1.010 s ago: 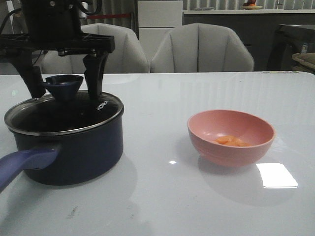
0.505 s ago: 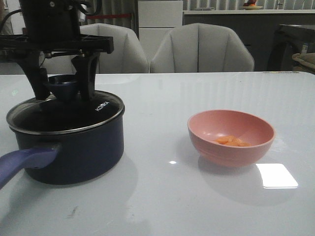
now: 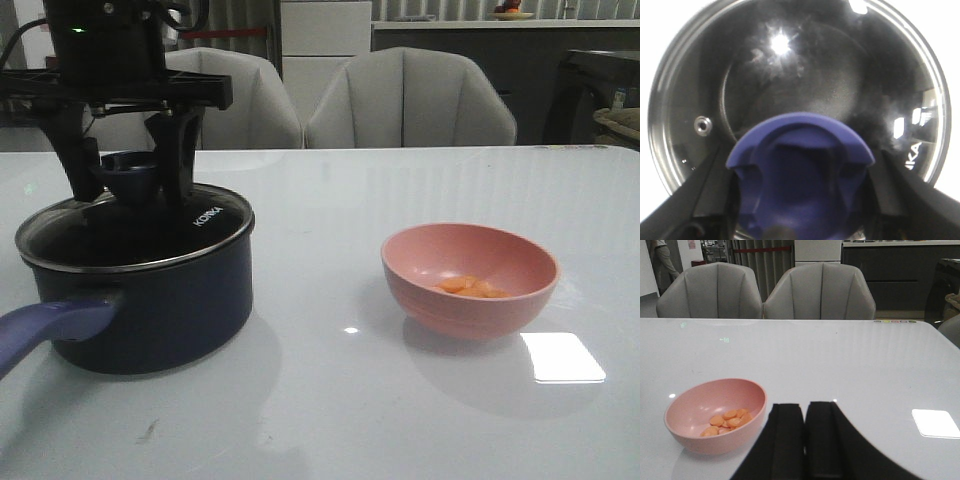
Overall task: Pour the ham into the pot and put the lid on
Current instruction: 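Lift the glass lid off the saucepan with the left gripper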
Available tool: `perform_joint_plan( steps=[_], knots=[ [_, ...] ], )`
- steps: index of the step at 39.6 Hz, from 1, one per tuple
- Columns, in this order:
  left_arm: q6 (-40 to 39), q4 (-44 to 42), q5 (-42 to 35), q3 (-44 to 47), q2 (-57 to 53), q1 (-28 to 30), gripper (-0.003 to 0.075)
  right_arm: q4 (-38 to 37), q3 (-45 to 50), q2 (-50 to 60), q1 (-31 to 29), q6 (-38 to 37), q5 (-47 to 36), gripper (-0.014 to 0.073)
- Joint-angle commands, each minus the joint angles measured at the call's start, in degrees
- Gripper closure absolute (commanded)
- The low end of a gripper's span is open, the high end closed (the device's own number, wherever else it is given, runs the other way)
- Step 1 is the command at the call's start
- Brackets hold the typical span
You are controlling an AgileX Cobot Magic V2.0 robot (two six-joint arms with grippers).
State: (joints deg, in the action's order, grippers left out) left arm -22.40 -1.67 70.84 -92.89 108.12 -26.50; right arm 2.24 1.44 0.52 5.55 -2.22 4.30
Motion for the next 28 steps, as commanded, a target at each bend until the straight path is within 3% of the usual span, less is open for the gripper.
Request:
perform_joint_plan(
  steps=[1, 22, 28],
  knots=[
    [0.4, -0.2, -1.3, -2.2, -3.1, 0.2, 0.0544, -0.6, 0.6, 1.2, -0.5, 0.1, -4.9, 0.0456],
    [2.2, -0.8, -2.1, -2.2, -6.7, 0.2, 0.0544, -0.6, 0.6, 1.2, -0.5, 0.1, -4.9, 0.0456],
    [3.3, -4.9, -0.5, -2.2, -9.0, 2.0, 0.0544, -0.6, 0.6, 1.2, -0.5, 0.1, -4.9, 0.0456]
  ],
)
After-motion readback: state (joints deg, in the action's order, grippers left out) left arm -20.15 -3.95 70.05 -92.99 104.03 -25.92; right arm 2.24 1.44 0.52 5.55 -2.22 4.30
